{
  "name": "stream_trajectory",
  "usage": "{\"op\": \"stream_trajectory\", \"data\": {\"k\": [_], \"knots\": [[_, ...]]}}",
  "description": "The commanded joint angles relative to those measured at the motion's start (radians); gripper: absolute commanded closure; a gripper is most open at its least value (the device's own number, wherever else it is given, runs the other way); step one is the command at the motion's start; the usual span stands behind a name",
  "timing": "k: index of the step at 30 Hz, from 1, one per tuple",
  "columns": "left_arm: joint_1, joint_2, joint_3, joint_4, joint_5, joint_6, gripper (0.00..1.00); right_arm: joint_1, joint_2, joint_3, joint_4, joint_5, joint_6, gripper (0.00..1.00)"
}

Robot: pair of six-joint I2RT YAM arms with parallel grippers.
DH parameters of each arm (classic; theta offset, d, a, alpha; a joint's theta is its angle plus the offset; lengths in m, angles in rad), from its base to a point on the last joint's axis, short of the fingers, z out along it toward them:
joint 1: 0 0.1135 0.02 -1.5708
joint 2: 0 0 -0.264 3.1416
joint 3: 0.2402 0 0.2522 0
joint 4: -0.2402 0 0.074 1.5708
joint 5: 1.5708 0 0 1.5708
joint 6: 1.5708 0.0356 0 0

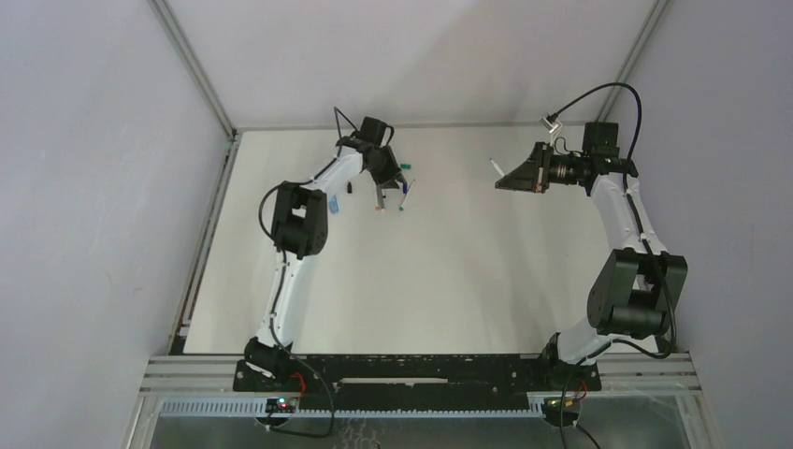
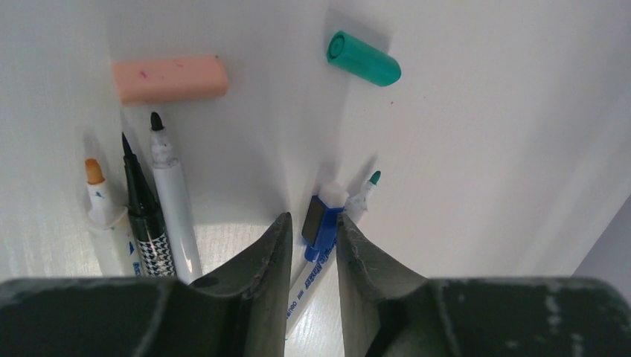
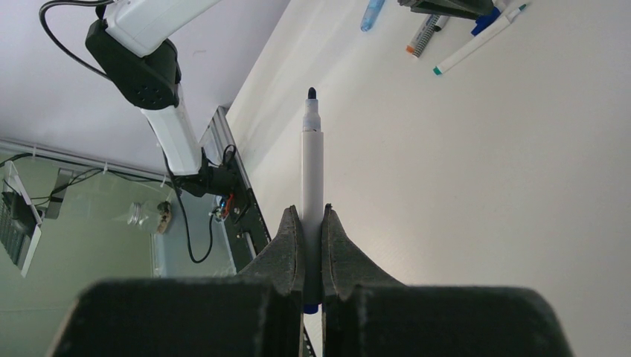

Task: Insert the pens into the pen caps
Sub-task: Move the pen cap to the center of the board.

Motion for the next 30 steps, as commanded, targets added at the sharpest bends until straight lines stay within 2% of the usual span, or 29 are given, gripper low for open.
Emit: {"op": "stream_trajectory", "data": {"k": [1,17,21,30], "knots": [[-0.016,0.009,0.06,-0.045,0.005,0.025,0.68,-0.008,-0.039,-0.002,0.014,-0.017,0.003,1.0],[-0.037,0.005,0.103,-0.168,-0.095,0.125,0.78,-0.01,-0.048,-0.004,0.01,-0.017,0.0,1.0],[-0.037,-0.05,0.005,-0.163,-0.121,0.166,0.78,-0.01,-0.051,-0.005,0.01,-0.016,0.002,1.0],[-0.038,-0.214,-0.265,-0.068,-0.086,0.193,0.78,-0.008,-0.053,-0.006,0.01,-0.018,0.002,1.0]]}}
